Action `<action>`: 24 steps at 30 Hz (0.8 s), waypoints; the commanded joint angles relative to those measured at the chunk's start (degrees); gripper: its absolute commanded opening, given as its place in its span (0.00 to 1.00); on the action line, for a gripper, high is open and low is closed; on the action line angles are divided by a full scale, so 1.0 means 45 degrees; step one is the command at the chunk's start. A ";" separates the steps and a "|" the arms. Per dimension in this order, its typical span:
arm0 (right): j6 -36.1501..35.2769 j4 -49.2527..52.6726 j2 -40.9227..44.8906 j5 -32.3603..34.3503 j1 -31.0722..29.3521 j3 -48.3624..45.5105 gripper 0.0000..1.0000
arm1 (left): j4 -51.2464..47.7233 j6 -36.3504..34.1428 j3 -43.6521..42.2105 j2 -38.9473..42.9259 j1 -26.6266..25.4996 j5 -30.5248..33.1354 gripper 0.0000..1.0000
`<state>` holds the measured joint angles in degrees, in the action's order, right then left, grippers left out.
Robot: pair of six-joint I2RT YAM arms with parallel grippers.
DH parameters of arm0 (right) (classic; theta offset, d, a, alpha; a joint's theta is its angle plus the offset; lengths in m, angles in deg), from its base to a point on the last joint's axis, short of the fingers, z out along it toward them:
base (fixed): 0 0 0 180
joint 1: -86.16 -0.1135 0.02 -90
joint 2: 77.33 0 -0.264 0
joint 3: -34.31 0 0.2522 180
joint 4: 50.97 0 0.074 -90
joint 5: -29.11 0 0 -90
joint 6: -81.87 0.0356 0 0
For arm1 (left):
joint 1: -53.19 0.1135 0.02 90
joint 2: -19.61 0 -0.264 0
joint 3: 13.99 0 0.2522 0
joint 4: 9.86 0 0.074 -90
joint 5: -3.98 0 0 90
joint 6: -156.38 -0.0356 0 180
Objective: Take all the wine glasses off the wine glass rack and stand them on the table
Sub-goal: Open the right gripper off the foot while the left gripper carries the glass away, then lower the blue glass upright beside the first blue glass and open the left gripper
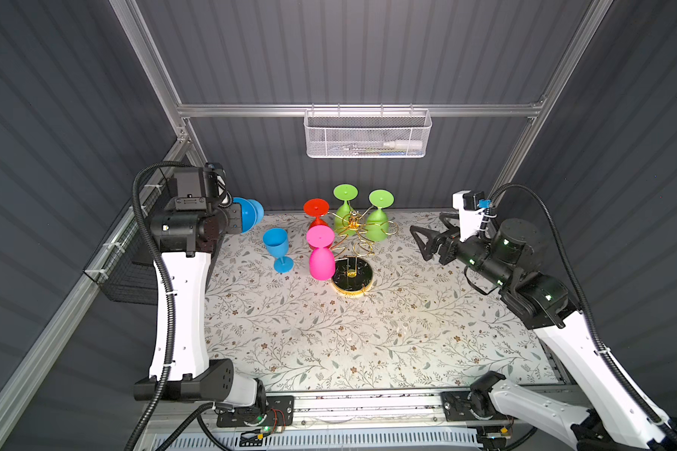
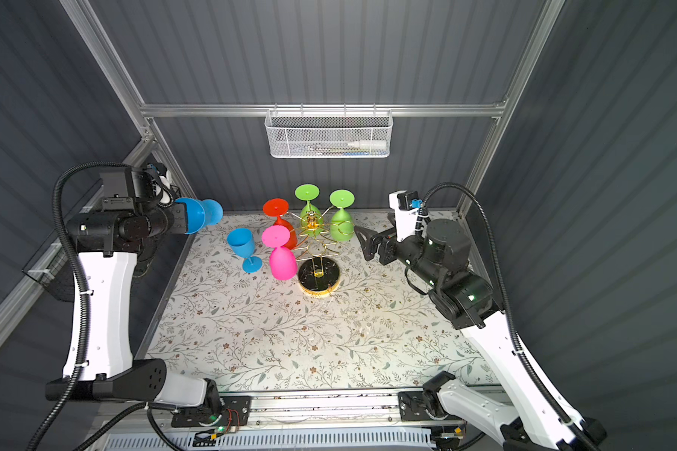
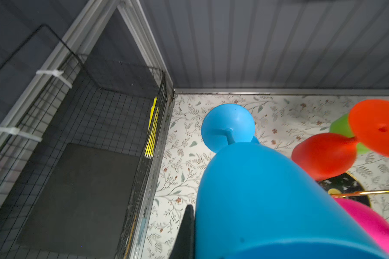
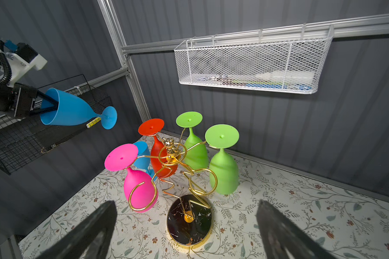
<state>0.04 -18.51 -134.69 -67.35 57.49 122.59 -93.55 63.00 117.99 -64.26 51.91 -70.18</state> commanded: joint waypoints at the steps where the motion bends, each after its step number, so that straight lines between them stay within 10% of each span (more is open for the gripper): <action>1: 0.0119 0.0298 -0.0069 -0.0356 0.0105 -0.0114 0.99 | -0.1243 -0.0061 -0.0385 0.0366 0.0079 0.1383 0.00; 24: 0.0662 0.0718 0.0022 -0.1016 0.0335 -0.0455 0.99 | 0.0625 0.0224 -0.4441 -0.0587 0.2003 -0.0998 0.00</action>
<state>2.16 -15.64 -135.46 -71.24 58.74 121.44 -92.55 63.20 98.66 -66.21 60.67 -72.83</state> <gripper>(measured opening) 0.989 0.060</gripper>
